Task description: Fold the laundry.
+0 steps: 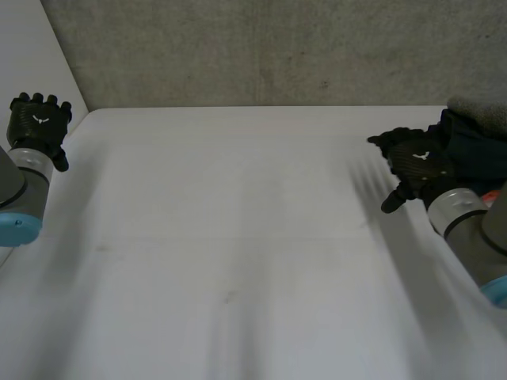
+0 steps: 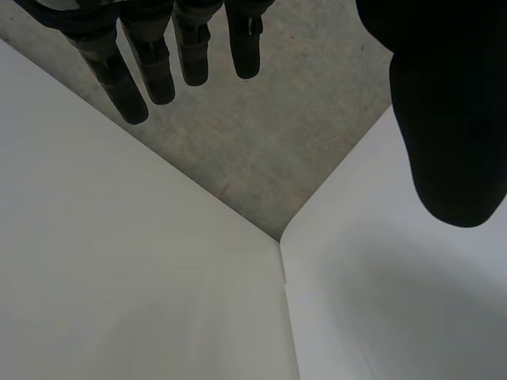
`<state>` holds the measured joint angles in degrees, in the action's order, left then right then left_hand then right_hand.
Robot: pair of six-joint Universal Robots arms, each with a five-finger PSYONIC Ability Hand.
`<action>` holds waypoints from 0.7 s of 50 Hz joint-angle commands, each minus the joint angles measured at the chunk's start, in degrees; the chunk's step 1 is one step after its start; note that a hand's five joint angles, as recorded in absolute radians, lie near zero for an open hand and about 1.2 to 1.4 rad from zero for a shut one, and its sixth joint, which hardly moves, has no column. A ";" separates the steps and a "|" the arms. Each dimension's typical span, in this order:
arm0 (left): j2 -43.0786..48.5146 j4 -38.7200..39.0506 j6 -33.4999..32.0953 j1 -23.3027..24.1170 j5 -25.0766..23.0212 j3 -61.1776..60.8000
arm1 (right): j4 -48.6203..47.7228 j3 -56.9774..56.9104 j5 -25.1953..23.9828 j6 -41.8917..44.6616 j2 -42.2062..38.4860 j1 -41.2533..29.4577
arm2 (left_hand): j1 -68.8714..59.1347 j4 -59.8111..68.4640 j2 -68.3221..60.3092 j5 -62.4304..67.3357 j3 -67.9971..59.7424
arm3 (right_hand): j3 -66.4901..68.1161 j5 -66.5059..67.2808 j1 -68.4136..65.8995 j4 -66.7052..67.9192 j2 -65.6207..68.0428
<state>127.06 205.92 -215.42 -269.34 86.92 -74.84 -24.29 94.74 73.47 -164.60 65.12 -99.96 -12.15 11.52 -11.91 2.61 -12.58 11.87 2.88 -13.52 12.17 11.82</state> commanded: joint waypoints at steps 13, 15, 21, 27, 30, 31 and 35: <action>9.17 -5.00 -18.01 -1.53 2.91 7.61 | 1.44 -0.52 2.29 3.94 -1.49 -6.56 | 2.15 -1.52 1.91 -2.61 2.58 | -1.87 -2.88 3.52 -2.17 -1.82; 9.78 -6.31 -19.68 -1.97 2.65 8.22 | 1.44 -0.60 2.29 4.11 -1.75 -6.56 | 2.15 -1.52 1.91 -2.61 2.58 | -1.87 -2.88 3.52 -2.17 -1.82; 11.19 -10.80 -23.99 -3.38 0.63 9.54 | 1.62 -0.87 2.29 5.34 -2.72 -6.91 | 2.15 -1.52 1.91 -2.61 2.58 | -1.87 -2.88 3.52 -2.17 -1.82; 10.31 -11.42 -23.13 -4.26 -0.52 9.54 | 1.70 -0.96 2.21 5.35 -2.81 -7.00 | 2.15 -1.52 1.91 -2.61 2.58 | -1.87 -2.88 3.52 -2.17 -1.82; 10.05 -11.51 -21.28 -4.35 -0.69 9.54 | 1.44 -0.96 2.12 4.82 -2.72 -6.91 | 2.15 -1.52 1.91 -2.61 2.58 | -1.87 -2.88 3.52 -2.17 -1.82; 9.88 -11.51 -20.58 -4.35 -0.69 9.54 | 1.35 -0.96 2.12 4.64 -2.72 -6.83 | 2.15 -1.52 1.91 -2.61 2.58 | -1.87 -2.88 3.52 -2.17 -1.82; 7.51 -11.51 -15.04 -3.73 0.27 8.23 | 1.70 -1.48 2.29 3.94 -2.46 -6.82 | 2.15 -1.52 1.91 -2.61 2.58 | -1.87 -2.88 3.52 -2.17 -1.82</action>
<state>137.14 194.26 -237.12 -273.65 86.32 -65.34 -22.78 93.75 75.64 -159.66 62.37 -106.90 -12.15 11.51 -11.82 2.62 -12.58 11.83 2.88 -13.52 12.17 11.82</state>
